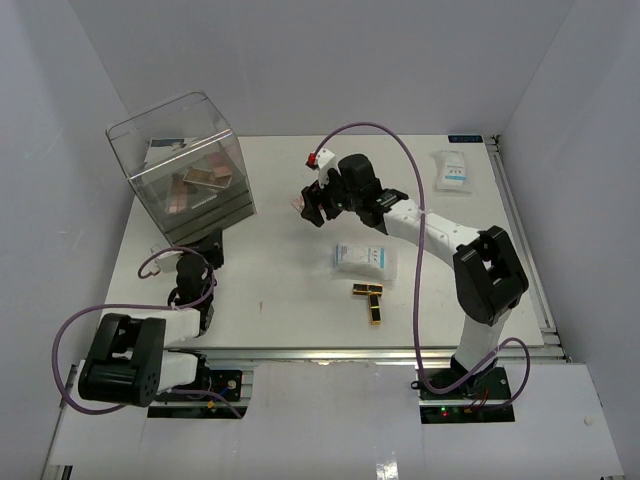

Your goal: Organize the makeup

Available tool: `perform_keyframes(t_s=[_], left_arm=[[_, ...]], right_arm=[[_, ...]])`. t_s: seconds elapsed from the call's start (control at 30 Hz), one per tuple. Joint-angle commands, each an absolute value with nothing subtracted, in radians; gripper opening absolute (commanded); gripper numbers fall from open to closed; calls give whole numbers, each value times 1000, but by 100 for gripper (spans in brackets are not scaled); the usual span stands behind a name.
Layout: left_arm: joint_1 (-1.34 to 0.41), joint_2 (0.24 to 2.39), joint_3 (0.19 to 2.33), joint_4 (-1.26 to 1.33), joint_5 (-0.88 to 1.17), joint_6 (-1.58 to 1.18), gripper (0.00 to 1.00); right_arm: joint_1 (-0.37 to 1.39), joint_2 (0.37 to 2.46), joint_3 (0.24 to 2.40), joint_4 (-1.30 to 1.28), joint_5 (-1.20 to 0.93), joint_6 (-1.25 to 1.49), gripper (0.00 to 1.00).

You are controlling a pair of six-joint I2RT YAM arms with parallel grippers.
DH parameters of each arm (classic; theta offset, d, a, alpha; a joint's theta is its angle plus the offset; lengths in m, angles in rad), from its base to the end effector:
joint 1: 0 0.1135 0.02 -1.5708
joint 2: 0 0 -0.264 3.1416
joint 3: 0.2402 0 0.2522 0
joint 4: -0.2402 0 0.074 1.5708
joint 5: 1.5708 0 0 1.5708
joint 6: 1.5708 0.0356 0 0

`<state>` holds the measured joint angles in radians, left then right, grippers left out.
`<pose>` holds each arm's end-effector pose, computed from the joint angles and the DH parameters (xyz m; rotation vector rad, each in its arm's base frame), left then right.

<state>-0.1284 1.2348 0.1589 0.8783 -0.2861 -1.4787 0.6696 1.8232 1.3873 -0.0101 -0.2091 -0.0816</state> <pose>0.2077 -0.0167 0.1544 -1.3191 1.3001 -0.9013 0.3337 0.2736 0.2732 -0.8785 1.8582 0.5806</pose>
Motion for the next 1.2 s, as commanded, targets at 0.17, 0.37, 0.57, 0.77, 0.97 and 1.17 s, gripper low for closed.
perform_keyframes(t_s=[0.17,0.37,0.57,0.77,0.97,1.17], left_arm=[[-133,1321,131,1250,-357,-1369,26],[-123,1310,186,1192,-363,-1337,40],[-82,1328,216,1172,-352,-1342,43],[-37,1362,245,1143,-323,-1370,44],[-2,1404,268,1153,-274,-1390,45],[51,1434,293,1166,-238,-1398,45]], right_arm=[[635,1785,1302,54,-301,-41,8],[623,1787,1292,54,-321,-41,8],[609,1800,1287,55,-339,-39,8],[600,1816,1285,54,-352,-33,8],[599,1822,1290,54,-354,-29,8],[600,1827,1292,52,-356,-27,8]])
